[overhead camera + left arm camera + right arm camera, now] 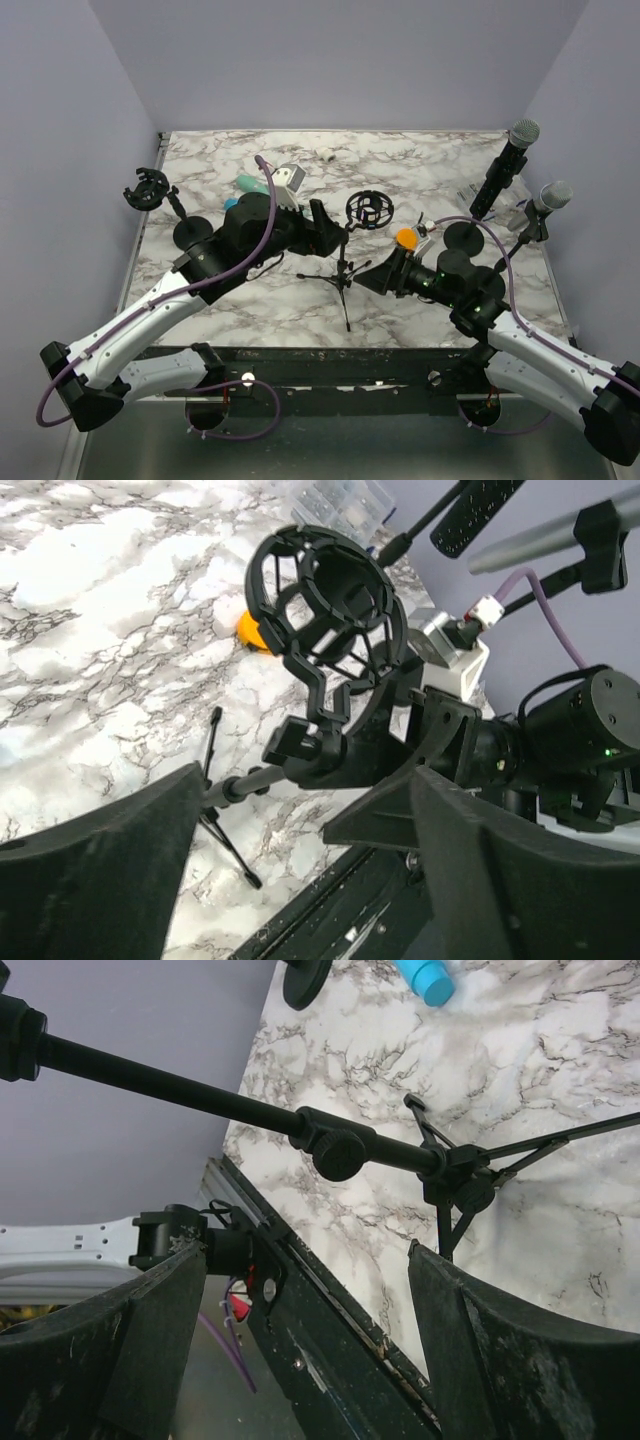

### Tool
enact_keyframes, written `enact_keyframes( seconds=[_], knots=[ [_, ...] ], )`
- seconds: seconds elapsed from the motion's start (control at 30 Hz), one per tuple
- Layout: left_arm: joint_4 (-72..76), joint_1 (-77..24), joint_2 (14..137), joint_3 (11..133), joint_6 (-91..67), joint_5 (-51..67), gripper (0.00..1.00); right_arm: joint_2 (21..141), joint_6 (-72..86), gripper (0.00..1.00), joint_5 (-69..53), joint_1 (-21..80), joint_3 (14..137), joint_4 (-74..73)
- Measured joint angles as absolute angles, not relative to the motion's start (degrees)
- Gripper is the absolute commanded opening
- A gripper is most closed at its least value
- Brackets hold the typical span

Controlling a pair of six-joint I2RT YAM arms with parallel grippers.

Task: Remove the microphone from the stand

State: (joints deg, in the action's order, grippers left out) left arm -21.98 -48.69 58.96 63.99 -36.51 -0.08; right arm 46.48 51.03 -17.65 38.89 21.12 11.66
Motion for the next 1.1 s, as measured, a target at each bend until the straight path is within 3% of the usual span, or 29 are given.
enact_keyframes(
  seconds=[0.53, 0.93, 1.03, 1.1],
  knots=[
    [-16.58, -45.69, 62.06, 60.99, -36.95, 3.09, 0.65, 47.68, 51.03, 0.84, -17.65, 38.89, 21.12, 10.81],
    [-8.71, -45.69, 62.11, 50.65, -39.13, 4.16, 0.60, 47.79, 51.03, 0.84, -17.65, 38.89, 20.93, 10.87],
    [-9.28, -45.67, 63.42, 47.90, -39.59, 5.17, 0.64, 48.07, 51.03, 0.84, -17.65, 38.89, 20.78, 10.87],
    [-9.32, -45.56, 63.37, 46.81, -39.72, 6.00, 0.74, 48.10, 51.05, 0.84, -17.65, 38.89, 20.51, 10.87]
  ],
)
